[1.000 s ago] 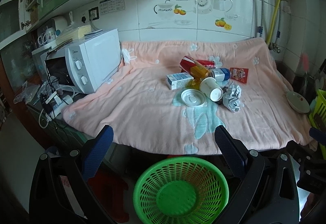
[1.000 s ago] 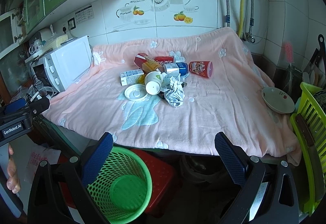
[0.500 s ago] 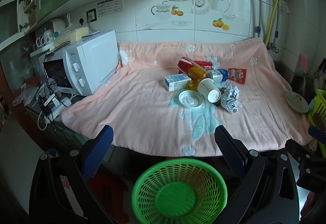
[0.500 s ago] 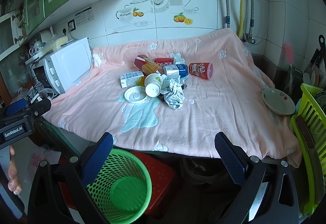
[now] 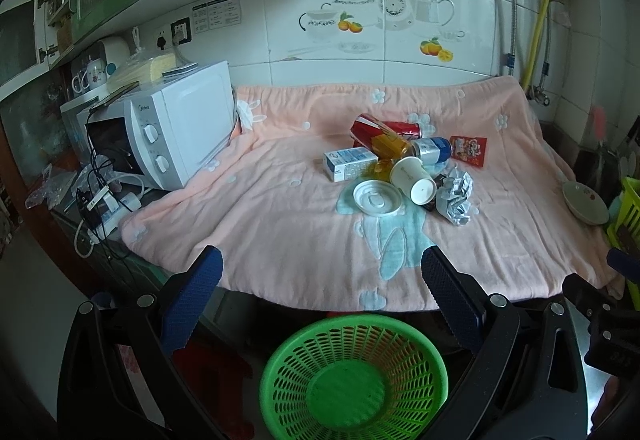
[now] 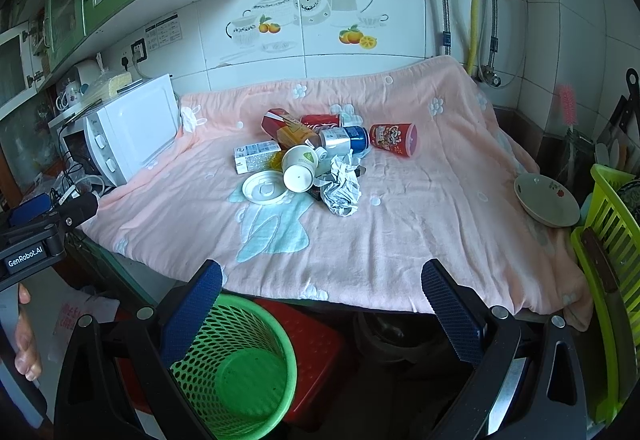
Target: Collect trash
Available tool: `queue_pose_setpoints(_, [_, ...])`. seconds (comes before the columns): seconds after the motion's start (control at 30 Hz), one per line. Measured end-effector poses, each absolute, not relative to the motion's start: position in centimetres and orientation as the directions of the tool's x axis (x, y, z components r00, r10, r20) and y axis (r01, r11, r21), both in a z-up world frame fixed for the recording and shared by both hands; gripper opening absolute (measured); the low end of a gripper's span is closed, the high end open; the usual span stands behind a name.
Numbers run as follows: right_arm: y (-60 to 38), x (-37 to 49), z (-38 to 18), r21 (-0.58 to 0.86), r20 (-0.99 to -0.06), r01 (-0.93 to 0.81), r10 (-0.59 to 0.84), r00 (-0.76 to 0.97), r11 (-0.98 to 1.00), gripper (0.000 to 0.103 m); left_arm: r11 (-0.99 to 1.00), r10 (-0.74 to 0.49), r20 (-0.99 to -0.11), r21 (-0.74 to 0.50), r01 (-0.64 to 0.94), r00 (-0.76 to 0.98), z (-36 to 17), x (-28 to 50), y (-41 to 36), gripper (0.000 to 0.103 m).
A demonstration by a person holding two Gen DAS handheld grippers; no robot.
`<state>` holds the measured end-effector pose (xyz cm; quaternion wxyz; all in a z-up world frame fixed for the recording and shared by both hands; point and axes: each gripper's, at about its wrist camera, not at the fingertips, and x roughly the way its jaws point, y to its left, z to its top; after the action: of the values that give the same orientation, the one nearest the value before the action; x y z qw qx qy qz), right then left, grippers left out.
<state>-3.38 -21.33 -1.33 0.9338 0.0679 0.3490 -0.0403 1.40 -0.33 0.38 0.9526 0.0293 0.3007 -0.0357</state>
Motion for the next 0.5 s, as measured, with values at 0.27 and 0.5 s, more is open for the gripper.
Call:
queue_pose_setpoints(0.27, [-21.2, -2.6, -1.6, 0.094, -0.664, 0.121, -0.029, 0.747, 0.988, 0.097, 0.996, -0.048, -0.574, 0.035, 0.084, 0.817, 0.3, 1.6, -0.2, 0.098])
queue_pose_setpoints(0.5, [-21.2, -1.7, -1.7, 0.093, -0.665, 0.121, -0.029, 0.746, 0.988, 0.097, 0.995, -0.05, -0.582, 0.042, 0.091, 0.811, 0.0, 2.8, 0.2, 0.098])
